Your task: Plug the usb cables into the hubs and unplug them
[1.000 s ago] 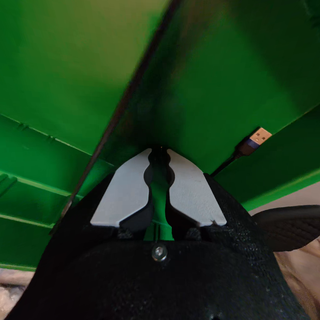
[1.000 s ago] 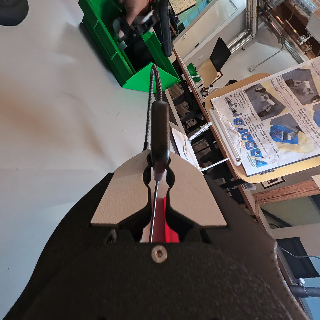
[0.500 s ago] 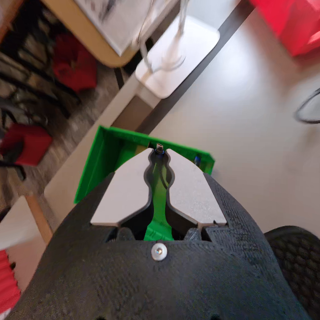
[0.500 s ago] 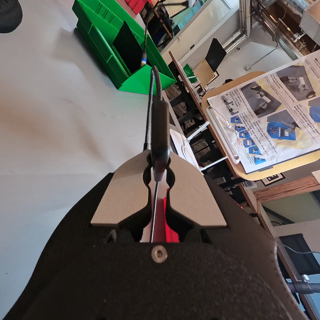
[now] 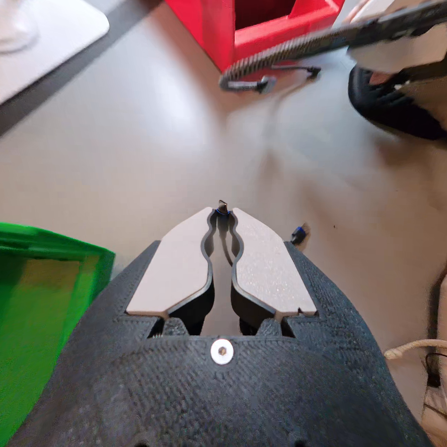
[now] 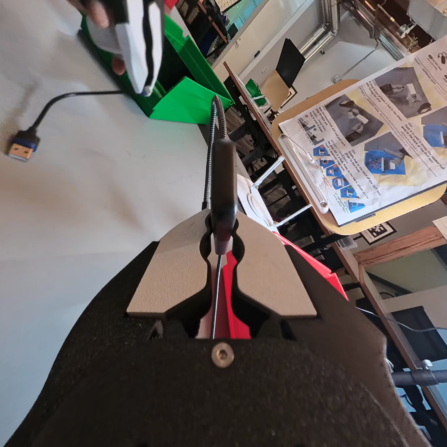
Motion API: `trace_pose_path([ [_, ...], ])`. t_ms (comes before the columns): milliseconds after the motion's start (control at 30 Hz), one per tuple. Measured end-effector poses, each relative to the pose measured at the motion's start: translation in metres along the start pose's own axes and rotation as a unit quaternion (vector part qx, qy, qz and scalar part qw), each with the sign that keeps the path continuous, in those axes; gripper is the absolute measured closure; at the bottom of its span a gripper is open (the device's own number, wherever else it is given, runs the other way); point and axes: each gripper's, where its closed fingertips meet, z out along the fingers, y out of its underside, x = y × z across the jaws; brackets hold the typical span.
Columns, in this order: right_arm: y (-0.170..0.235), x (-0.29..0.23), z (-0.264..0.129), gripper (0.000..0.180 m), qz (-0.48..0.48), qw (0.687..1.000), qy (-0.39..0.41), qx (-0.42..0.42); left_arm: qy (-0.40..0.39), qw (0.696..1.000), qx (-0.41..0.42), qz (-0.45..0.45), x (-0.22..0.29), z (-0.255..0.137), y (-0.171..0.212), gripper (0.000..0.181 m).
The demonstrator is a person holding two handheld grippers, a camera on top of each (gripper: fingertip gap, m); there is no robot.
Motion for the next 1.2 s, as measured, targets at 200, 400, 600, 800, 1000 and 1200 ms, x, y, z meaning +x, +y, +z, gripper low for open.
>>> trace_pose_path([
  [200, 0.001, -0.003, 0.001, 0.168, 0.002, 1.0, -0.005, -0.001, -0.009, 0.997, 0.007, 0.07, 0.006, 0.003, 0.018, 0.159],
  [400, 0.001, -0.003, 0.002, 0.168, 0.006, 1.0, -0.007, 0.0, 0.073, 0.986, 0.003, 0.15, 0.055, 0.009, 0.029, 0.149],
  [600, 0.0, -0.003, 0.001, 0.168, 0.006, 1.0, -0.009, 0.003, 0.116, 0.976, -0.05, 0.179, 0.079, 0.033, 0.057, 0.15],
  [800, 0.0, -0.002, 0.0, 0.168, 0.012, 1.0, -0.009, 0.009, 0.125, 0.967, -0.085, 0.206, 0.087, 0.047, 0.068, 0.153],
  [1000, -0.004, -0.002, -0.002, 0.168, 0.032, 0.999, -0.02, 0.035, 0.117, 0.962, -0.097, 0.228, 0.091, 0.054, 0.073, 0.16],
  [1200, -0.023, -0.003, -0.013, 0.168, 0.069, 0.991, -0.049, 0.108, 0.105, 0.966, -0.066, 0.228, 0.093, 0.054, 0.067, 0.174],
])
